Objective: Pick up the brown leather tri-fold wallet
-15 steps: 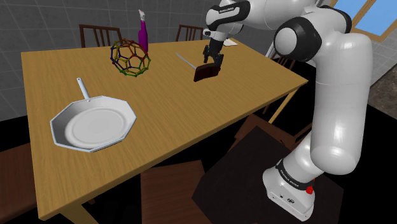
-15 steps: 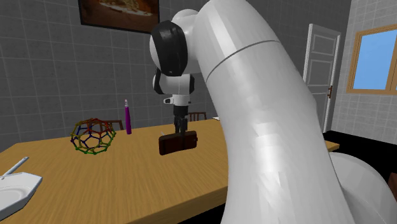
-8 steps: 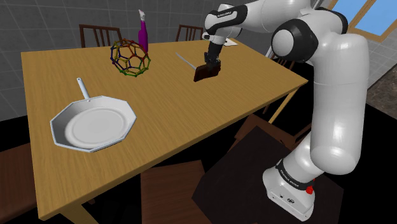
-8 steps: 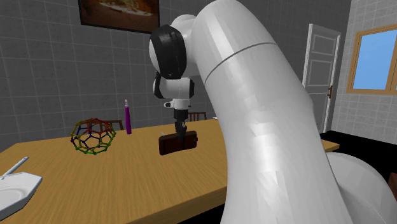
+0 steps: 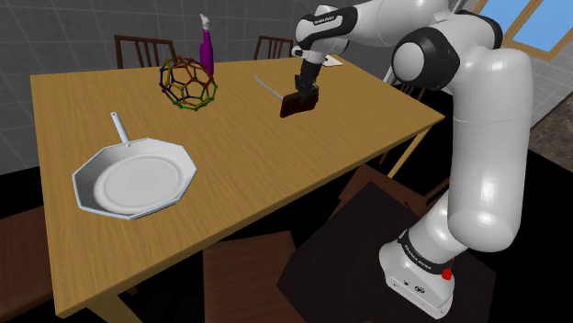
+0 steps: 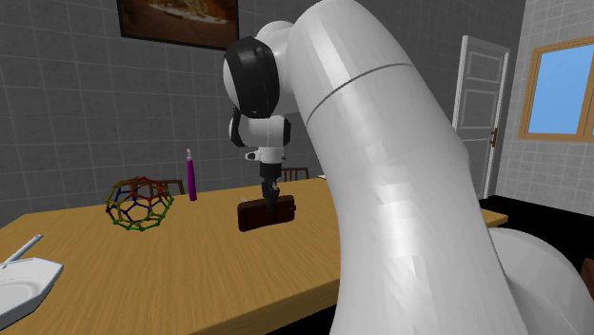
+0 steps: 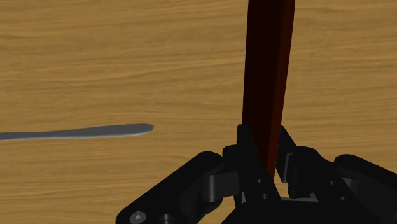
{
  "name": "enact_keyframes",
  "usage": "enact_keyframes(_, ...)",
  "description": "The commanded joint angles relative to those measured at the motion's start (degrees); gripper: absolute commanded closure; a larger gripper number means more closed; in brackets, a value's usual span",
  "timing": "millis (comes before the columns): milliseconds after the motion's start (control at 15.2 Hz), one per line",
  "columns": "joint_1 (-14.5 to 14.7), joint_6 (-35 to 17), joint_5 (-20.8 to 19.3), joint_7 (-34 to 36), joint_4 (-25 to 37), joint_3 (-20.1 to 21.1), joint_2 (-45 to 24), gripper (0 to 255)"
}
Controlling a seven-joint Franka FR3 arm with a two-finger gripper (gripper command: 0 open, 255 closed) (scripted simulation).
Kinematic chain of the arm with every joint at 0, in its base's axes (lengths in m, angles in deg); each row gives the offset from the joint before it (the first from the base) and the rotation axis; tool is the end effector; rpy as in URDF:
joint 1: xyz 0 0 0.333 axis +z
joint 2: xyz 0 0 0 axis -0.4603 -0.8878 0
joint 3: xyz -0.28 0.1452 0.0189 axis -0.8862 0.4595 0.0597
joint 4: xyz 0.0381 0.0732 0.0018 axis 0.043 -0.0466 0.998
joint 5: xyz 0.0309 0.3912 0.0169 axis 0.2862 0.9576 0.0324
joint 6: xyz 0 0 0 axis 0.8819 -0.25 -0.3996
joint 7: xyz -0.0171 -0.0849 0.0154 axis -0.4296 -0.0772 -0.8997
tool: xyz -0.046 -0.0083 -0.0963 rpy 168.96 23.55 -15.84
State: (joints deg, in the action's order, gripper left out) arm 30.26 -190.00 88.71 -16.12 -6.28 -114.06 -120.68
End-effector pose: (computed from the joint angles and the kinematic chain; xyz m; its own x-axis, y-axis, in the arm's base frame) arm 0.6691 -0.1983 0.3441 0.1894 0.9794 0.0701 0.9817 -0.1873 -0.0349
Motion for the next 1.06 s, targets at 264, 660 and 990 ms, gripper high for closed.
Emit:
enact_keyframes(264,0.08,3.45,-0.81,0.76,2.2,-0.46,1.45,255)
enact_keyframes(660,-0.03,7.33,-1.53,1.46,5.03,-0.85,2.65,255)
enact_keyframes(990,-0.17,9.46,-1.83,1.8,6.79,-1.01,3.1,255)
